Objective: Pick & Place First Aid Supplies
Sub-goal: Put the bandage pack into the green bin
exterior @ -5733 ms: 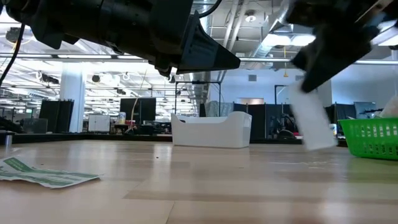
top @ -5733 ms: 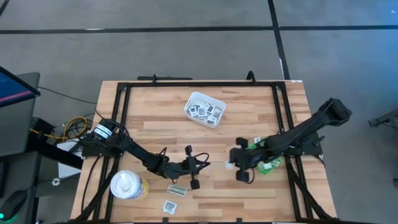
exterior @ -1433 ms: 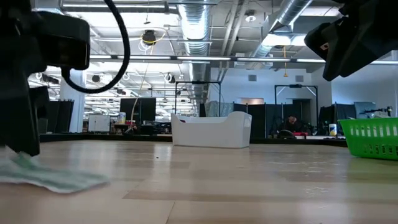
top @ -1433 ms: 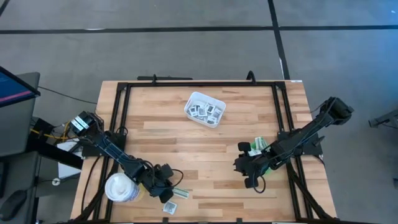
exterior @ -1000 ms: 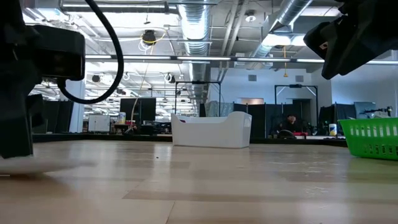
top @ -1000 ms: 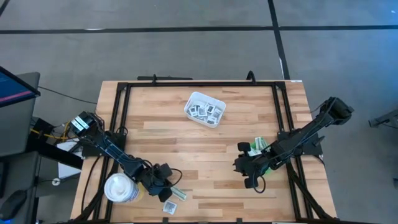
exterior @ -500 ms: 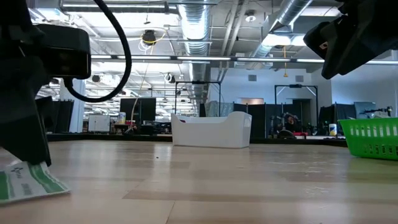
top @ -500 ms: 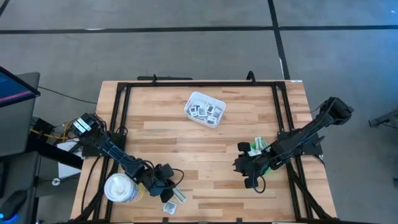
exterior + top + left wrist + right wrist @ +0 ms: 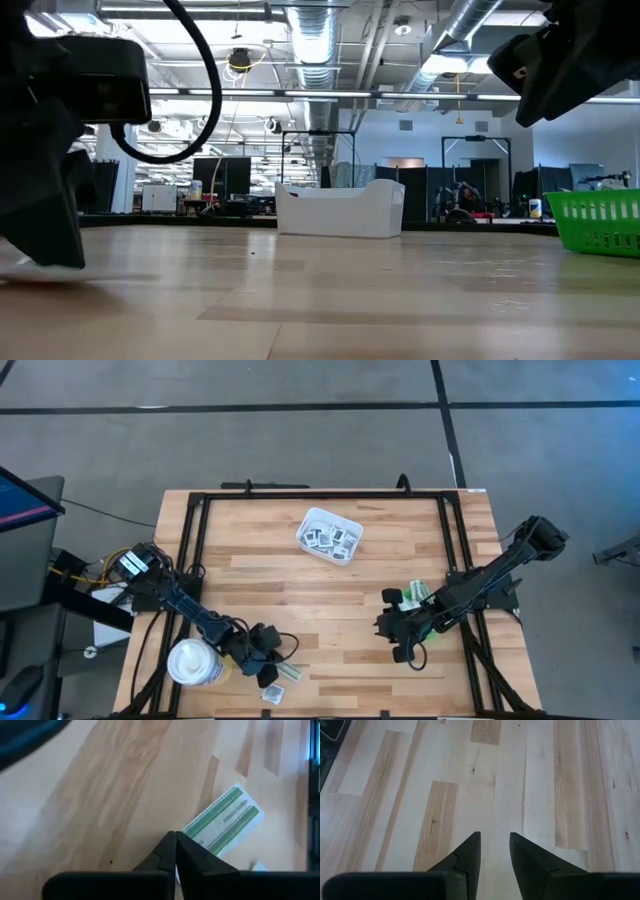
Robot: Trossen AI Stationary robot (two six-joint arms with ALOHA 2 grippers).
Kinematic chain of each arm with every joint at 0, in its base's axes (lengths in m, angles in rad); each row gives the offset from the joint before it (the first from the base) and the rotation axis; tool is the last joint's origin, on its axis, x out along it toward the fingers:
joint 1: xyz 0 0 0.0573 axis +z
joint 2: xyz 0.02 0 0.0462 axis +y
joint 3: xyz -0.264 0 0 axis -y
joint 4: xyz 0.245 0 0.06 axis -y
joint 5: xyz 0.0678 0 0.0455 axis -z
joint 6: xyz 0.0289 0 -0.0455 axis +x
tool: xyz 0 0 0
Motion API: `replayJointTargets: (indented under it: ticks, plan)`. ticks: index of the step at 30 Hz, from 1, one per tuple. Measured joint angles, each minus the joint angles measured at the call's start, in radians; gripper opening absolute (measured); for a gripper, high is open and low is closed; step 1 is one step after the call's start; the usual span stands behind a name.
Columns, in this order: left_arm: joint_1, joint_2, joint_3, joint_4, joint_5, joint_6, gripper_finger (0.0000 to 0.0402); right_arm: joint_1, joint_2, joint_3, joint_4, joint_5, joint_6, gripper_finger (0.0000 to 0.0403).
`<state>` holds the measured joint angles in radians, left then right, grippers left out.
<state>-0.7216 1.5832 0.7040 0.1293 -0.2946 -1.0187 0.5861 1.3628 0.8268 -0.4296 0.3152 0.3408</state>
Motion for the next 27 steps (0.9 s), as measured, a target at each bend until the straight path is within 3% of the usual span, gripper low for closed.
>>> replayJointTargets:
  ticks: [2, 5, 10, 13, 15, 19, 27]
  plan:
    - [0.003, -0.001, 0.008, -0.001, -0.066, 0.070, 0.0005, -0.005, 0.000, 0.000, 0.017, 0.000, -0.002, 0.0097]
    - [0.033, -0.001, 0.051, 0.026, -0.244, 0.233, 0.0005, -0.026, 0.000, 0.000, 0.082, 0.009, -0.010, 0.0097]
    - [0.115, -0.002, 0.118, 0.221, -0.444, 0.670, 0.0004, -0.084, 0.000, 0.000, 0.286, 0.052, 0.017, 0.0097]
    - [0.164, -0.003, 0.141, 0.405, -0.462, 0.930, 0.0004, -0.109, 0.000, 0.000, 0.363, 0.053, 0.046, 0.0097]
    - [0.188, -0.003, 0.147, 0.467, -0.450, 1.012, 0.0004, -0.114, 0.000, 0.000, 0.365, 0.053, 0.050, 0.0097]
    - [0.213, 0.006, 0.149, 0.488, -0.369, 1.033, 0.0004, -0.113, 0.013, 0.000, 0.363, 0.053, 0.050, 0.0097]
    - [0.233, 0.103, 0.150, 0.674, -0.355, 1.094, 0.0004, -0.155, 0.140, -0.001, 0.408, 0.048, 0.011, 0.0097]
